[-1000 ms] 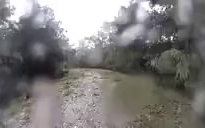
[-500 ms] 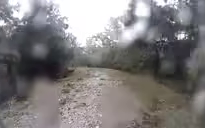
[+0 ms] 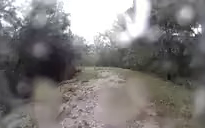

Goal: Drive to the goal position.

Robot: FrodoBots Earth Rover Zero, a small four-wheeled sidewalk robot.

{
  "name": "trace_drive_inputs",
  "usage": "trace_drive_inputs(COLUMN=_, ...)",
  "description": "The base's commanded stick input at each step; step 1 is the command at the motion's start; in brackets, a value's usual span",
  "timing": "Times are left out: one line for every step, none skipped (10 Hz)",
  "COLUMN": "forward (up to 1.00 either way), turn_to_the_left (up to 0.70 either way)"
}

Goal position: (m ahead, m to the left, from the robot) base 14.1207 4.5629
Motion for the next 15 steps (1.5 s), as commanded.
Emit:
trace_drive_inputs(forward=0.85, turn_to_the_left=0.00)
trace_drive_inputs(forward=0.85, turn_to_the_left=0.00)
trace_drive_inputs(forward=0.85, turn_to_the_left=0.00)
trace_drive_inputs(forward=0.85, turn_to_the_left=0.00)
trace_drive_inputs(forward=0.85, turn_to_the_left=0.00)
trace_drive_inputs(forward=0.85, turn_to_the_left=0.00)
trace_drive_inputs(forward=0.85, turn_to_the_left=0.00)
trace_drive_inputs(forward=0.85, turn_to_the_left=0.00)
trace_drive_inputs(forward=0.85, turn_to_the_left=0.00)
trace_drive_inputs(forward=0.85, turn_to_the_left=0.00)
trace_drive_inputs(forward=0.85, turn_to_the_left=0.00)
trace_drive_inputs(forward=0.85, turn_to_the_left=0.00)
trace_drive_inputs(forward=0.85, turn_to_the_left=0.00)
trace_drive_inputs(forward=0.85, turn_to_the_left=0.00)
trace_drive_inputs(forward=0.85, turn_to_the_left=0.00)
